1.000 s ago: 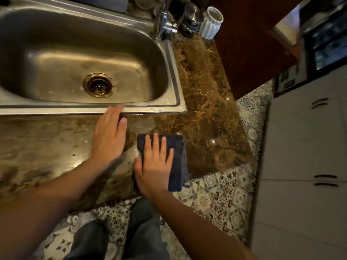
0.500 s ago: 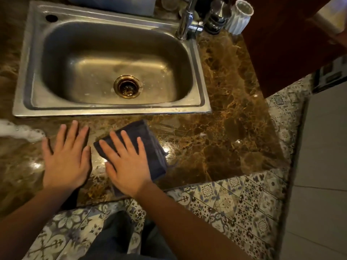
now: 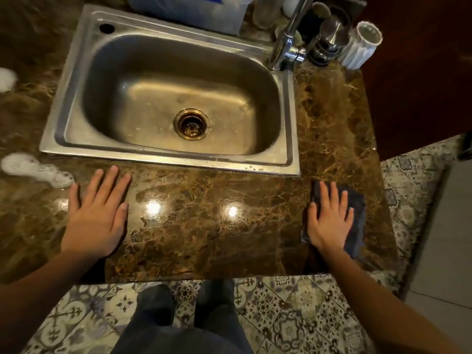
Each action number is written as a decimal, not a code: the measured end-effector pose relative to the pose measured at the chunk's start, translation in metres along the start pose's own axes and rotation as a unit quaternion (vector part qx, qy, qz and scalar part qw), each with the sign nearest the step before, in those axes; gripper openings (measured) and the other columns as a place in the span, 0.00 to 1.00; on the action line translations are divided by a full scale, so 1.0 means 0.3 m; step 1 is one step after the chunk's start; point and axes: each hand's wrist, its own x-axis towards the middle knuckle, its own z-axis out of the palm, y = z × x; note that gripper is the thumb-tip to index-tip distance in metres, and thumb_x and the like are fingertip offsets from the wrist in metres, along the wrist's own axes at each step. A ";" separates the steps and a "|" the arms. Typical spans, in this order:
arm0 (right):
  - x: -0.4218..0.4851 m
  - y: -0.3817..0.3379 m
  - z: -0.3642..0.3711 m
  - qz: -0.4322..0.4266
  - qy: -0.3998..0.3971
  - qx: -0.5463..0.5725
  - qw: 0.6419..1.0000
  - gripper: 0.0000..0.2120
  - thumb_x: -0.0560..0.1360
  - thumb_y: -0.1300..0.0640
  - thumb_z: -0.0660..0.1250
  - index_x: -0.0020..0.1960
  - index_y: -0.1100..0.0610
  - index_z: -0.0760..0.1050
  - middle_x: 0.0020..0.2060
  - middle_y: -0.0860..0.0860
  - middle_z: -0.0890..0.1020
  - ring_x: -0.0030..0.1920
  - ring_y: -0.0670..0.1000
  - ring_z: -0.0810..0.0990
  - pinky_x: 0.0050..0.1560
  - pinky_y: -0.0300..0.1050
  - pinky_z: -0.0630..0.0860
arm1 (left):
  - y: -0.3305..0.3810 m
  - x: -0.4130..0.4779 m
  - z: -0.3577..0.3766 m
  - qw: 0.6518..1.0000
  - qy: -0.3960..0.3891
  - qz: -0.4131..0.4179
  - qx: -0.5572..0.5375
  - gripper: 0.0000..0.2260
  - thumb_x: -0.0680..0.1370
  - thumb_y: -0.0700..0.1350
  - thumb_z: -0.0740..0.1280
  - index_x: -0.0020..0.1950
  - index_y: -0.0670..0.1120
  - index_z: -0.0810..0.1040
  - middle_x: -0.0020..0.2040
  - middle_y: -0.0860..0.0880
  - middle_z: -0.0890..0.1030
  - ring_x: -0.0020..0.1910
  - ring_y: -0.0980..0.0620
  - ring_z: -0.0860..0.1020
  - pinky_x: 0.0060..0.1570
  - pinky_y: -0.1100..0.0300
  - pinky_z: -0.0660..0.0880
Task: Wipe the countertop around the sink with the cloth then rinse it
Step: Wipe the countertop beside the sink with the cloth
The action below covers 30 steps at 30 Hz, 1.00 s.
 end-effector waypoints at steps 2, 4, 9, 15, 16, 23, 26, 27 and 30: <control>0.011 0.002 0.001 0.021 0.008 0.005 1.000 0.33 0.75 0.40 0.41 0.79 0.45 0.51 0.79 0.48 0.52 0.78 0.54 0.46 0.75 0.62 0.46 | 0.003 -0.002 0.003 1.000 0.008 0.004 -0.002 0.26 0.80 0.51 0.48 0.78 0.47 0.59 0.78 0.45 0.59 0.77 0.47 0.54 0.73 0.47 0.37; 0.009 -0.025 0.008 0.036 0.011 0.012 0.999 0.33 0.75 0.40 0.42 0.79 0.46 0.50 0.79 0.49 0.52 0.78 0.56 0.46 0.74 0.63 0.45 | 0.000 -0.003 0.005 1.000 0.010 0.005 -0.005 0.26 0.80 0.51 0.48 0.78 0.47 0.59 0.78 0.45 0.58 0.77 0.46 0.54 0.73 0.44 0.40; -0.082 -0.181 0.028 0.047 0.001 0.009 0.999 0.33 0.75 0.41 0.44 0.79 0.46 0.49 0.79 0.49 0.50 0.78 0.59 0.45 0.73 0.66 0.45 | -0.012 0.000 0.013 0.999 0.002 0.016 -0.029 0.26 0.80 0.52 0.46 0.78 0.47 0.57 0.79 0.46 0.56 0.78 0.45 0.51 0.73 0.39 0.44; -0.363 -0.528 0.093 -0.076 -0.045 -0.014 0.996 0.32 0.75 0.43 0.45 0.78 0.44 0.43 0.77 0.47 0.44 0.78 0.59 0.43 0.74 0.68 0.47 | -0.012 -0.004 0.014 0.999 0.003 0.017 -0.047 0.26 0.80 0.53 0.45 0.78 0.47 0.57 0.79 0.46 0.55 0.78 0.45 0.50 0.73 0.39 0.43; -0.419 -0.594 0.109 -0.107 -0.034 -0.020 0.993 0.31 0.76 0.44 0.47 0.78 0.45 0.46 0.78 0.49 0.48 0.77 0.61 0.46 0.72 0.69 0.49 | -0.014 -0.004 0.014 0.999 0.005 0.020 -0.046 0.26 0.80 0.53 0.45 0.78 0.47 0.57 0.79 0.45 0.56 0.78 0.45 0.50 0.73 0.40 0.42; -0.634 -0.897 0.177 -0.292 -0.063 -0.029 0.954 0.29 0.80 0.44 0.49 0.79 0.49 0.50 0.79 0.50 0.52 0.77 0.62 0.44 0.72 0.70 0.47 | -0.021 -0.001 0.017 0.998 0.016 0.025 -0.052 0.26 0.80 0.52 0.46 0.78 0.47 0.58 0.79 0.45 0.57 0.78 0.44 0.52 0.72 0.40 0.43; -0.634 -0.860 0.191 -0.327 -0.052 -0.024 0.943 0.29 0.80 0.44 0.50 0.79 0.49 0.51 0.79 0.50 0.53 0.78 0.61 0.43 0.73 0.68 0.46 | -0.021 -0.002 0.015 0.998 0.016 0.028 -0.051 0.26 0.80 0.51 0.46 0.78 0.47 0.59 0.78 0.45 0.58 0.78 0.44 0.52 0.72 0.45 0.40; -0.629 -0.830 0.190 -0.352 -0.051 -0.016 0.934 0.29 0.80 0.44 0.52 0.79 0.48 0.52 0.79 0.49 0.53 0.78 0.60 0.43 0.73 0.67 0.45 | -0.020 -0.004 0.013 0.998 0.016 0.026 -0.050 0.26 0.80 0.51 0.46 0.78 0.48 0.59 0.78 0.45 0.58 0.78 0.44 0.52 0.71 0.48 0.37; -0.597 -0.706 0.167 -0.416 -0.059 0.001 0.907 0.28 0.79 0.45 0.56 0.78 0.46 0.56 0.78 0.48 0.56 0.78 0.58 0.47 0.74 0.65 0.45 | -0.015 -0.006 0.003 0.999 0.013 0.017 -0.042 0.26 0.80 0.52 0.45 0.78 0.48 0.59 0.79 0.45 0.58 0.78 0.45 0.52 0.70 0.56 0.30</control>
